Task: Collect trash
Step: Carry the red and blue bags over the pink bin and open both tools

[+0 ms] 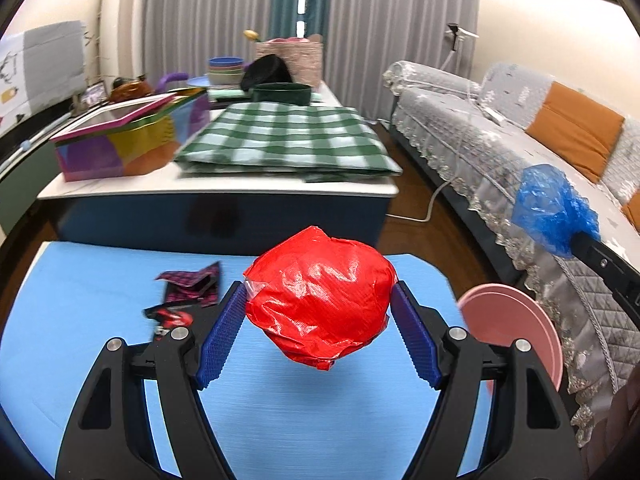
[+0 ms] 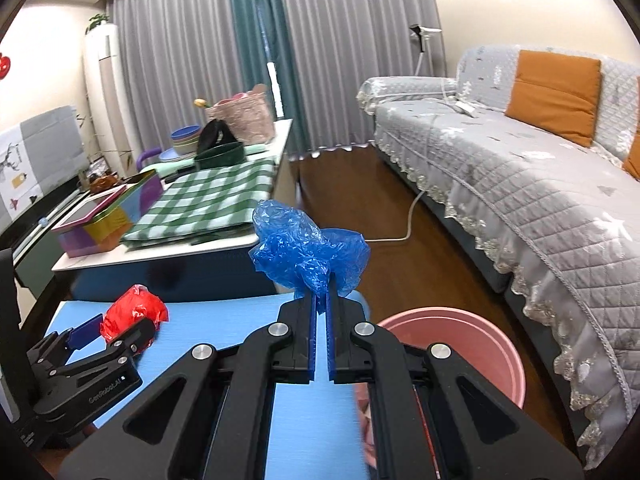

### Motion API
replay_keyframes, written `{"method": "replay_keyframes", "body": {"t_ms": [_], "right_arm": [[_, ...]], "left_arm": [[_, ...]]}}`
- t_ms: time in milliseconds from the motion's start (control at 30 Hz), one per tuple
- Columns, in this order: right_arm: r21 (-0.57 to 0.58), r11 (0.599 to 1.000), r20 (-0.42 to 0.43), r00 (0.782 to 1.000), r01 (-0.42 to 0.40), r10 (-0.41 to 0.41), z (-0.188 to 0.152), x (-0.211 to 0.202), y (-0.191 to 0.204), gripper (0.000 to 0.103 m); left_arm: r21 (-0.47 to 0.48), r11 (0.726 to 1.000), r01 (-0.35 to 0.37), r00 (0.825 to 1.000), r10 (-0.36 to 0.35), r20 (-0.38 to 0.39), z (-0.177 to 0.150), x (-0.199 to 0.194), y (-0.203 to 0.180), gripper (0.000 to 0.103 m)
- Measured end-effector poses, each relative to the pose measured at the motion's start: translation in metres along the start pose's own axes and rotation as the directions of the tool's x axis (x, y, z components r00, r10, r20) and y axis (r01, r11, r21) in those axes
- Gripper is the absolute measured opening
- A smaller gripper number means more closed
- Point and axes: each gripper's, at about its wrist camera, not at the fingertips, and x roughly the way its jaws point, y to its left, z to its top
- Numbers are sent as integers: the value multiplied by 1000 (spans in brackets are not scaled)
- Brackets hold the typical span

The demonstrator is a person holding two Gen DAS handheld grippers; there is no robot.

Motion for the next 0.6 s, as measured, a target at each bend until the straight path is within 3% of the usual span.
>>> {"method": "replay_keyframes", "body": {"t_ms": [367, 600], "right_arm": [[36, 995, -4, 996, 93, -92, -5, -8, -61, 4], [63, 987, -18, 989, 148, -147, -12, -10, -100, 4]], "left_arm": [[65, 992, 110, 994, -110, -11, -9, 9, -64, 71], [126, 970, 207, 978, -205, -27, -21, 15, -118, 71]]}}
